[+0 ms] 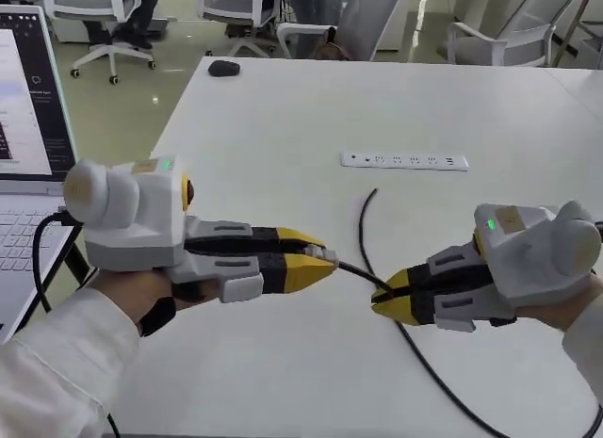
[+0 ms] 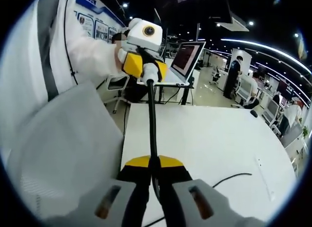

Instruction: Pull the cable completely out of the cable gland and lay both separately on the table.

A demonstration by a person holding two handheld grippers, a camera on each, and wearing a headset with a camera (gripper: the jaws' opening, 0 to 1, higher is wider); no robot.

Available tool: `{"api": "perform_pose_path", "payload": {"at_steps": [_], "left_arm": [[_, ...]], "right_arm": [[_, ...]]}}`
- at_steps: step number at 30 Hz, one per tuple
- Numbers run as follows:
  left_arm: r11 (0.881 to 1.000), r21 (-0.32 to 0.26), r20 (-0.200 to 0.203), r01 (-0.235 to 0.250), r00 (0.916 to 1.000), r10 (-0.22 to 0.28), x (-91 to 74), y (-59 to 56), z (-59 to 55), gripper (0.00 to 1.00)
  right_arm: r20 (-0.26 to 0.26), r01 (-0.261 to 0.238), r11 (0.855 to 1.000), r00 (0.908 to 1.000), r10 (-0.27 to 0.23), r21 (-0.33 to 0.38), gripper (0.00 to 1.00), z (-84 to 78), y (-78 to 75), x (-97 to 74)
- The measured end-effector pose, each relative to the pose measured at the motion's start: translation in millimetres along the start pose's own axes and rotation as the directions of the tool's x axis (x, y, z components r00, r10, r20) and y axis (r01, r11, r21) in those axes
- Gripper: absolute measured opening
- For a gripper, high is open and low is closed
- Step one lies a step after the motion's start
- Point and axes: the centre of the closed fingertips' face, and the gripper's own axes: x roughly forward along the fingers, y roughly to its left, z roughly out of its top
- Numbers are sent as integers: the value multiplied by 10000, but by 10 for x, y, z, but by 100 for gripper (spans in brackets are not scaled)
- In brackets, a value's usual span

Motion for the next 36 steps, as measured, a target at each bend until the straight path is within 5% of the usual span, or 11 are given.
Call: {"api": "perform_pose_path", "payload": {"at_steps": [7, 14, 25, 36], "left_arm": [[9996, -123, -122, -238, 9996, 237, -64, 69, -74, 16], [9985, -420, -152, -363, 9992, 356, -141, 110, -175, 16], [9926, -1055, -145, -608, 9981, 596, -180, 177, -327, 16], [9810, -1629, -426, -1051, 9941, 994, -266, 241, -510, 16]], "right_arm": [[-316, 47, 9996, 9995, -39, 277, 3, -222, -119, 113], [-1414, 530, 9971, 9889, -448, 549, 2, -593, -253, 253], [-2110, 560, 9904, 9771, -284, 1261, 4, -1064, -377, 619], [-2365, 203, 9840, 9714, 225, 1769, 6, -1306, -347, 923]]}}
